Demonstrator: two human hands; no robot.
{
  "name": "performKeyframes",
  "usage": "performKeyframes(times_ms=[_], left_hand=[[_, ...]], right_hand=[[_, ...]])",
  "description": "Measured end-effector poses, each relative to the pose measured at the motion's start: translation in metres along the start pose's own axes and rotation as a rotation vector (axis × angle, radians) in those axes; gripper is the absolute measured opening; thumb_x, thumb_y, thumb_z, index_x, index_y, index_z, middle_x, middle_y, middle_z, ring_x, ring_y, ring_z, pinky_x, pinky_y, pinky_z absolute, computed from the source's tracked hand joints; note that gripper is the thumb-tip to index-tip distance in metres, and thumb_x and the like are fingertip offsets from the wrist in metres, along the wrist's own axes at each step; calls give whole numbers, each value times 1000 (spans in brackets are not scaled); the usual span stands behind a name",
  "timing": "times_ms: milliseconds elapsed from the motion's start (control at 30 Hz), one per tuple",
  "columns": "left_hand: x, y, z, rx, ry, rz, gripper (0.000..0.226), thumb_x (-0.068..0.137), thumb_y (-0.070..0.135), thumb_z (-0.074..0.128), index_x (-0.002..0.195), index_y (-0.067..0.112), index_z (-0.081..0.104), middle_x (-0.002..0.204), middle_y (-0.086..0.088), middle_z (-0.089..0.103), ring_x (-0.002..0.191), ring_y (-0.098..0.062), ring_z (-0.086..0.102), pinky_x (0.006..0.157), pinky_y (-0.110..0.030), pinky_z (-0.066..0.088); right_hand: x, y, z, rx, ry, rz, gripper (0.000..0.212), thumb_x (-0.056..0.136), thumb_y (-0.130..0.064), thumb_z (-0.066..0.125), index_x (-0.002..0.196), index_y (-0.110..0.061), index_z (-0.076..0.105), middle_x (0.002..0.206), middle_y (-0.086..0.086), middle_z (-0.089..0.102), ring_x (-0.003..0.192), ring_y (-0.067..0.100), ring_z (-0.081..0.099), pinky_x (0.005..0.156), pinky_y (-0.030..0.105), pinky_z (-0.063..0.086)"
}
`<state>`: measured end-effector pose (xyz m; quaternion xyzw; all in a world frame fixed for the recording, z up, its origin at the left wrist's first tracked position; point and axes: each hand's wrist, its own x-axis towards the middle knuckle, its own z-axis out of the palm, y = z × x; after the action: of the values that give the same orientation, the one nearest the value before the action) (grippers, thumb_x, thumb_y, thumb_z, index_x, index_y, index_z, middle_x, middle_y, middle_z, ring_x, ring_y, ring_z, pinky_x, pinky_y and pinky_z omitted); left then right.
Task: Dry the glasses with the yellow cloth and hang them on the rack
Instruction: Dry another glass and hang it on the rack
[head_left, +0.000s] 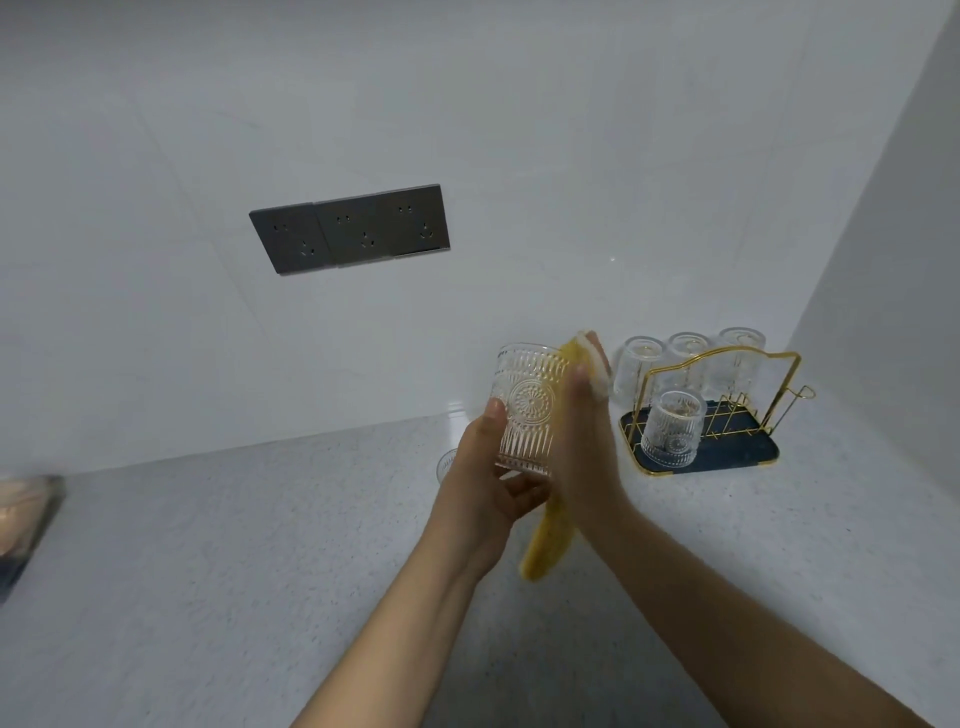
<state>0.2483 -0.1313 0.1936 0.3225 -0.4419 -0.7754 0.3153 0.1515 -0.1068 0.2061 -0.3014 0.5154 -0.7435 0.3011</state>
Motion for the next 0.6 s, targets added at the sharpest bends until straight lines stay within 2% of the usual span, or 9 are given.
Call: performKeyframes(times_ms=[33,100,167,267,300,367,433,533,600], left_hand=[[-1,2,1,6,-10,-24,69,81,61,58,131,15,55,123,-21,64,101,-36,66,96,-52,51],[0,3,1,87,1,-35,66,82,62,51,128,15,58,116,-19,69,95,-32,69,92,-48,54],[1,4,4,276,29,25,67,82,68,40,125,20,60,111,-9,72,98,-26,70,88,-42,57],[1,-1,8,450,49,191,82,76,81,37,139,29,44,131,-3,61,119,-23,60,98,-47,51],[2,-2,8,482,54,239,81,76,81,40,141,34,38,134,-1,58,122,-21,57,100,-46,49],[3,-1,9,508,24,295,65,80,71,53,133,35,46,128,2,62,116,-17,61,98,-45,50],[6,-1,7,440,-3,281,59,81,56,67,128,24,55,118,-7,68,107,-25,67,92,-50,53],[6,4,3,141,-27,185,68,78,50,67,135,16,51,123,-15,66,108,-33,66,90,-51,54],[7,8,-1,35,-83,142,71,77,51,66,138,17,49,128,-14,63,112,-33,64,92,-49,53]], right_hand=[[7,-6,-3,45,25,127,60,89,-59,31,132,-20,43,120,13,60,111,29,60,92,47,51],[12,-10,-7,44,88,269,60,92,-59,25,122,-16,53,101,11,67,93,28,67,84,46,55],[8,-13,-8,17,125,234,57,94,-56,22,121,-16,52,100,7,67,90,24,67,79,40,56],[2,-13,-7,-47,159,151,45,96,-50,20,112,-19,49,89,-2,63,83,15,65,67,27,54],[2,-13,-5,-71,144,122,47,96,-52,21,110,-17,49,88,-1,63,81,15,65,67,28,54],[1,-13,-2,-155,83,66,65,88,-65,26,116,-13,53,100,7,67,92,22,66,81,41,55],[-4,-11,-1,-157,-22,41,82,77,-76,30,130,-16,49,124,8,60,115,22,58,100,43,46],[-16,0,-3,-102,-211,-17,76,83,-69,29,144,-24,30,147,-1,39,134,11,38,111,30,33],[-25,7,-3,-125,-269,-84,63,89,-61,29,146,-35,19,151,-11,28,138,4,28,114,28,27]])
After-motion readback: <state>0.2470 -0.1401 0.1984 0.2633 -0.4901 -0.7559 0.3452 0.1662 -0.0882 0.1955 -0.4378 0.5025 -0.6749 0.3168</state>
